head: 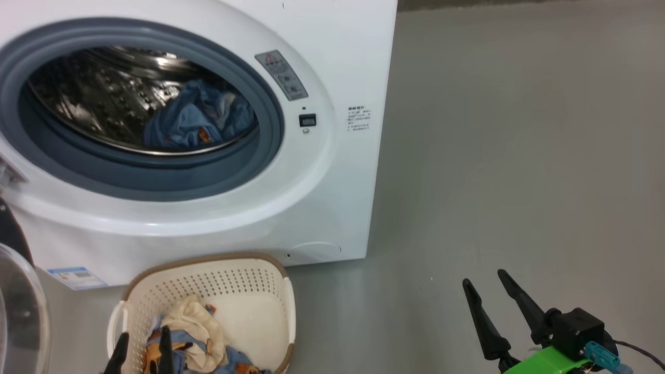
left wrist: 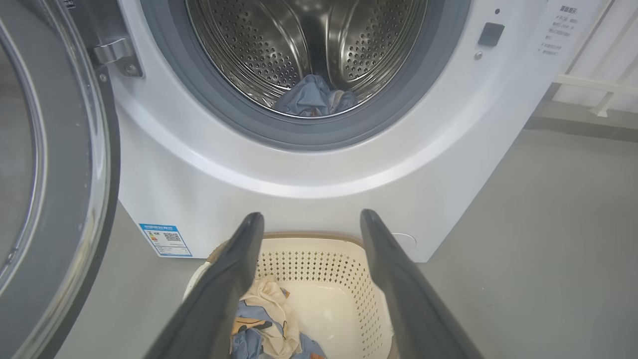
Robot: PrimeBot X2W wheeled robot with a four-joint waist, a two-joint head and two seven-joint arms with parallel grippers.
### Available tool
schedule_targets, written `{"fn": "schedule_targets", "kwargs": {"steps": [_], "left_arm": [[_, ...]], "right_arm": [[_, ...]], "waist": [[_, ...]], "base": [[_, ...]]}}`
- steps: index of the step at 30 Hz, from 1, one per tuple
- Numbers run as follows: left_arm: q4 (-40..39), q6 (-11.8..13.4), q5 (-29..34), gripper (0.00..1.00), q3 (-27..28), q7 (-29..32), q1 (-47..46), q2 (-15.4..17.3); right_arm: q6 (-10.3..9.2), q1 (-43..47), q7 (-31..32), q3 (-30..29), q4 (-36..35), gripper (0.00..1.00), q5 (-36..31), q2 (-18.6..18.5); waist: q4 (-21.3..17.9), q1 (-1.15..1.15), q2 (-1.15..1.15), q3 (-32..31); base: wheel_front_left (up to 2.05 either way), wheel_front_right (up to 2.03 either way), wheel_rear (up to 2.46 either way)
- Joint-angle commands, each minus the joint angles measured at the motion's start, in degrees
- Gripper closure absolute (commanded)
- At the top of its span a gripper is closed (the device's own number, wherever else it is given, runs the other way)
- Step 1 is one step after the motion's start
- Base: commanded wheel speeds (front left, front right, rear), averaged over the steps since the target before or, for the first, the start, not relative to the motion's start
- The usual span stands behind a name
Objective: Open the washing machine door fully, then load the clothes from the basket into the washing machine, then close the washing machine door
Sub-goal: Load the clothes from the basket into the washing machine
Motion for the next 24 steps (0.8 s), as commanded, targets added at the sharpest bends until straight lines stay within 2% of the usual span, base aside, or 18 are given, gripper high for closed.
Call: {"fn": "schedule_targets", "kwargs": {"steps": [1, 10, 19, 24], "left_arm": [[0.0, -0.2, -0.7, 0.00, 1.4, -0.4, -3.4, 0.2], [9.2, -1.3, -1.6, 0.00, 0.0, -0.4, -13.8, 0.2], [18.8, -2.8, -0.2, 0.00, 1.9, -0.4, -24.6, 0.3], [24.8, -3.0, 1.0, 0.00, 3.4, -0.4, -29.2, 1.5]], "right_arm": [[0.35, -2.1, -0.7, 1.5, -1.5, 0.00, -0.2, -0.2], [0.35, -5.7, -0.7, 1.9, -2.8, 0.00, -0.8, -0.6], [0.35, -9.5, -0.7, 1.8, -4.3, 0.00, -1.5, -0.9], [0.35, -11.1, -0.7, 2.2, -5.0, 0.00, -1.8, -0.5]], "waist": [[-0.3, 0.00, 0.00, 2.0], [-1.1, 0.00, 0.00, 13.1], [-1.6, 0.00, 0.00, 23.2], [-2.4, 0.00, 0.00, 26.9]], "base": [[0.00, 0.00, 0.00], [0.00, 0.00, 0.00], [0.00, 0.00, 0.00], [0.00, 0.00, 0.00]]}}
